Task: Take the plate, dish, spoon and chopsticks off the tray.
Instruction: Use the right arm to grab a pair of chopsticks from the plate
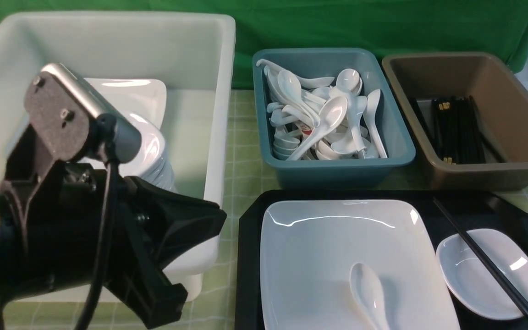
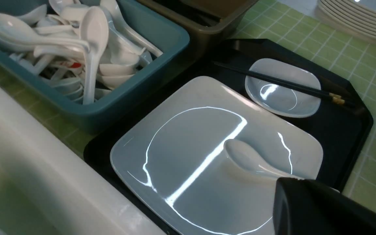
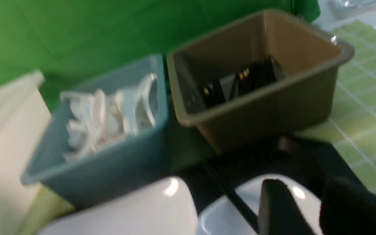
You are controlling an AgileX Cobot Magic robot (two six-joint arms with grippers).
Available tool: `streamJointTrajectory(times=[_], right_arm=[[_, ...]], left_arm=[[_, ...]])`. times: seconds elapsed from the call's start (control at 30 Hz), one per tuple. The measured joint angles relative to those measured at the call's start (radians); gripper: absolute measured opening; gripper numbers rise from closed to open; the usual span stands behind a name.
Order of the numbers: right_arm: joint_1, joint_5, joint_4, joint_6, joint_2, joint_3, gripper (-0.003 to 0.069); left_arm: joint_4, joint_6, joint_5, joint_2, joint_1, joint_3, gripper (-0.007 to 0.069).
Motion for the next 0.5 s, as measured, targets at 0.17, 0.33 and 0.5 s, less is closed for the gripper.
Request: streamJointTrajectory(times=[0.17,0.33,0.5], right_arm=[[0.0,-0.114,0.01,0.038,0.0,0.0,0.0237],[0.026,-0.103,-0.013,0.08,0.007,-0.01,0.0262],[0.128,0.13,-0.028,-0.033,0.188,-0.211,0.0395]], left_arm=[[0.002,0.01,-0.002,-0.019,0.0,0.0,0.0021],[0.01,0.01,-0.005,-0.019,-0.001,0.0,0.0021],[0.053,0.011,-0.01,-0.018,-0.001,0.0,0.0021]])
